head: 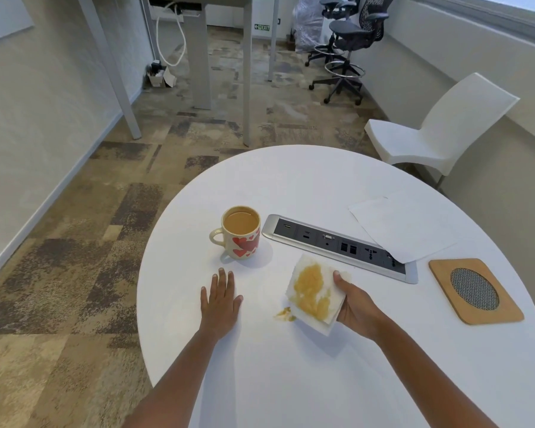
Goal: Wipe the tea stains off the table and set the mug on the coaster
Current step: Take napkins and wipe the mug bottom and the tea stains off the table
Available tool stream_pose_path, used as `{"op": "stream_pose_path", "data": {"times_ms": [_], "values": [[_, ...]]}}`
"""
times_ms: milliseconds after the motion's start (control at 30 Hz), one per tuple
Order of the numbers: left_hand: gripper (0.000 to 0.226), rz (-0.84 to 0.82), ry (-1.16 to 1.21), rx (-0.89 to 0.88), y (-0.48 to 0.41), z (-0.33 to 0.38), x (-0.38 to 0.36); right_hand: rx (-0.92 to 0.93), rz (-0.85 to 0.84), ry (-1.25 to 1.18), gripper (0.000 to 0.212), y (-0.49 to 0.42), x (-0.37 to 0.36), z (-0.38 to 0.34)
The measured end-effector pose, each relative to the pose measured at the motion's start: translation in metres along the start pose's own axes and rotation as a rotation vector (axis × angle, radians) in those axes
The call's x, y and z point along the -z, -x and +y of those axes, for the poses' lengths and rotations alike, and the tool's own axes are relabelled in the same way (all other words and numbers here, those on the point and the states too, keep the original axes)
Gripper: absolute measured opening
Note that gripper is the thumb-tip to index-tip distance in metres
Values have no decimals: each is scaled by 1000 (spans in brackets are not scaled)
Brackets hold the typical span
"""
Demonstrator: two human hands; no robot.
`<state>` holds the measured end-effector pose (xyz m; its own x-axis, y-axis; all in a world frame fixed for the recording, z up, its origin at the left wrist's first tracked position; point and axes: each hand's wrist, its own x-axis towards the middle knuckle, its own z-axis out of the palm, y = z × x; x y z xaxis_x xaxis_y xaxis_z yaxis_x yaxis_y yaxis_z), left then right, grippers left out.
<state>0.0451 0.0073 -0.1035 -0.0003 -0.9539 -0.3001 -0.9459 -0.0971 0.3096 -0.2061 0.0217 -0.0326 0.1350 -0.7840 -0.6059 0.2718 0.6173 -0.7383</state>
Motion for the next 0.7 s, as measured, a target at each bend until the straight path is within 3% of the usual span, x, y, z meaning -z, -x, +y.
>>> {"op": "stream_pose_path", "data": {"times_ms": [300,400,467,533,600,633,667,700], "values": [[106,-25,-7,-20,3,0,-5,47,266,245,34,-1,12,9],[101,-36,37,-17,3,-1,-2,196,399,658,53,1,8,12],[85,-22,-12,-23,2,0,-2,346,444,936,61,4,2,19],[78,-35,-20,-23,2,0,-1,431,407,1173,61,3,-3,28],[97,-57,-25,-25,3,1,1,435,336,1454,64,4,-9,39],[101,-67,-41,-14,4,0,0,526,350,1585,65,3,-11,44],[96,-73,-35,4,3,-1,-2,639,367,1656,64,1,-12,49],[83,-80,-57,12,3,-1,-2,633,347,1673,62,1,-13,51]]}}
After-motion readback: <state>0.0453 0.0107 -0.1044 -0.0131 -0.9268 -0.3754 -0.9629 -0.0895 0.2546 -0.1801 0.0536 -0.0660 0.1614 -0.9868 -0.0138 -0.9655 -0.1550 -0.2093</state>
